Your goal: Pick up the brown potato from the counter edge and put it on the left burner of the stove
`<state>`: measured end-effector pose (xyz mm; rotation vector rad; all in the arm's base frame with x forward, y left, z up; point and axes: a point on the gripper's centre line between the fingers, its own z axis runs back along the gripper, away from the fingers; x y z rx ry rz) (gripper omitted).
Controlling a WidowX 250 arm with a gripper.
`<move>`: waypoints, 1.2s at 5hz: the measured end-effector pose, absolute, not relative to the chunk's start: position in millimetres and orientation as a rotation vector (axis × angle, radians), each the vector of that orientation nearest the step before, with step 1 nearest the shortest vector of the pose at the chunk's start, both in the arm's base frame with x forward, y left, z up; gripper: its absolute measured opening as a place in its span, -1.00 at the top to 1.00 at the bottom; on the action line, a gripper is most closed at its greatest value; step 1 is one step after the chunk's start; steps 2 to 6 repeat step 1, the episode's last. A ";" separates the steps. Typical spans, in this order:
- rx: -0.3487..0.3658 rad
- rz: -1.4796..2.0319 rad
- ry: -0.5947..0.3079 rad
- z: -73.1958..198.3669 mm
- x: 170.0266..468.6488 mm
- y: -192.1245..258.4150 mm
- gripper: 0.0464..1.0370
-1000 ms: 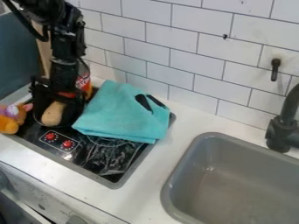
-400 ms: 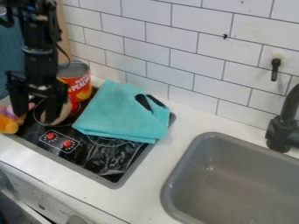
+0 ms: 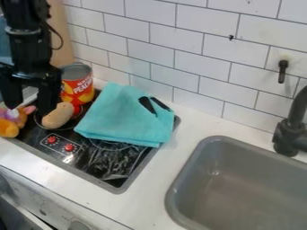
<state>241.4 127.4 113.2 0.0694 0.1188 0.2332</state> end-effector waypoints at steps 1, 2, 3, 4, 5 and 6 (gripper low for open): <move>-0.020 0.192 0.120 112.5 250.6 116.3 -0.90; -0.020 0.192 0.120 112.5 250.6 116.3 -0.90; -0.020 0.192 0.120 112.5 250.6 116.3 -0.90; -0.020 0.192 0.120 112.5 250.6 116.3 -0.90; -0.020 0.192 0.120 112.5 250.6 116.3 -0.90; -0.020 0.192 0.120 112.5 250.6 116.3 -0.90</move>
